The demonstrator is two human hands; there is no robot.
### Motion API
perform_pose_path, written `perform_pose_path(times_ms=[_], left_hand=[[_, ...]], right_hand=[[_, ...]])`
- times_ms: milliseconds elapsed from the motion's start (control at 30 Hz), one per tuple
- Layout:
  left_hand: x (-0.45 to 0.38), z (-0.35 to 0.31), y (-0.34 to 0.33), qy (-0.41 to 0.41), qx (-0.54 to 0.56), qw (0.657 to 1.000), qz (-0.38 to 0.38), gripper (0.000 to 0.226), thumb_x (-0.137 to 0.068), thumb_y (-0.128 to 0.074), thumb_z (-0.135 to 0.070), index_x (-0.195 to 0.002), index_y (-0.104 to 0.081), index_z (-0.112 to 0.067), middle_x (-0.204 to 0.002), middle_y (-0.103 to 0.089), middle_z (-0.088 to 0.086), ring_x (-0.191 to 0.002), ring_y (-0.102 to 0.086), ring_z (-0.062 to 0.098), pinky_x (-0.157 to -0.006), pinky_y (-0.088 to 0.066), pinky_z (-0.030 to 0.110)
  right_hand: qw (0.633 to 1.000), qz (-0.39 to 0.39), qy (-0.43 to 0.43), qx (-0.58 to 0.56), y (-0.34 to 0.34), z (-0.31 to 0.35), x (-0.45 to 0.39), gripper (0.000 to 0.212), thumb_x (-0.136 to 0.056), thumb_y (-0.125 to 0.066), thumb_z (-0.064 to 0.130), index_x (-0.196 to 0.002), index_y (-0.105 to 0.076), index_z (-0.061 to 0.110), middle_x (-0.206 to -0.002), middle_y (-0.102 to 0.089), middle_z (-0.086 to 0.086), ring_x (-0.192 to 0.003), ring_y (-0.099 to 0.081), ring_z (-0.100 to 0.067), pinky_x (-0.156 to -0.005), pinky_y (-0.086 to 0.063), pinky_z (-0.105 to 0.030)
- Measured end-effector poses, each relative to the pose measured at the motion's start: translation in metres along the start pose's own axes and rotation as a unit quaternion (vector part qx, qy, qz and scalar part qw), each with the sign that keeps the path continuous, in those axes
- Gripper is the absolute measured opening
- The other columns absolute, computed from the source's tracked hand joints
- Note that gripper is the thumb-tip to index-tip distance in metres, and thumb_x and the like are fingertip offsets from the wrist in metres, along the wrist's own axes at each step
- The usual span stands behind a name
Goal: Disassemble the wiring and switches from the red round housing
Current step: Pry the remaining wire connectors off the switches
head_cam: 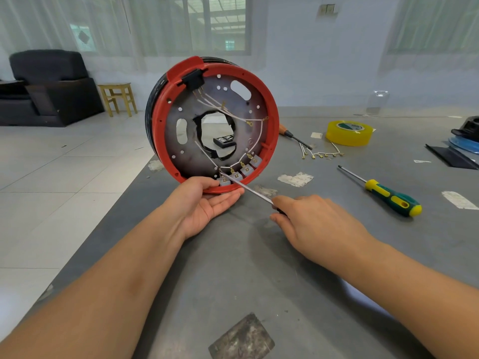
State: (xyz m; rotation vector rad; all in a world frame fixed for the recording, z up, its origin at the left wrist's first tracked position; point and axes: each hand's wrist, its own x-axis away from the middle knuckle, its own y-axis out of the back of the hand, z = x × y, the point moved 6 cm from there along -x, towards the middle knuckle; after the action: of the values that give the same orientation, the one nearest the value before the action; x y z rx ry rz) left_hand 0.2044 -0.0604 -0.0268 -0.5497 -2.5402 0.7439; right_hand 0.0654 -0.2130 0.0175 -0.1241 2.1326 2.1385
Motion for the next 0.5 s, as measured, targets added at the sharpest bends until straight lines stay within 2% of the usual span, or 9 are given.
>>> perform_pose_path(times_ms=[300,500], left_hand=[[-0.0026,-0.0020,0.0040,-0.015,-0.003,1.000,-0.019,0.037,-0.101,-0.044,0.005,-0.134,-0.055,0.018,-0.111,-0.073,0.035,-0.097,-0.077,0.046,-0.069,-0.067,0.043],[-0.0029,-0.0030,0.0058,-0.023,-0.009,0.999,-0.026,0.034,-0.101,-0.046,0.004,-0.130,-0.058,0.016,-0.109,-0.075,0.033,-0.096,-0.077,0.045,-0.072,-0.067,0.043]], right_hand=[[1.000,0.015,0.001,-0.001,-0.0008,-0.0040,0.0006,0.032,-0.107,-0.032,0.051,-0.119,-0.050,0.029,-0.098,-0.063,-0.003,-0.087,-0.063,-0.031,-0.075,-0.057,-0.047],[1.000,0.004,0.005,-0.012,0.0021,-0.0064,0.0009,0.029,-0.106,-0.031,0.050,-0.113,-0.050,0.029,-0.095,-0.063,-0.003,-0.087,-0.062,-0.034,-0.074,-0.056,-0.047]])
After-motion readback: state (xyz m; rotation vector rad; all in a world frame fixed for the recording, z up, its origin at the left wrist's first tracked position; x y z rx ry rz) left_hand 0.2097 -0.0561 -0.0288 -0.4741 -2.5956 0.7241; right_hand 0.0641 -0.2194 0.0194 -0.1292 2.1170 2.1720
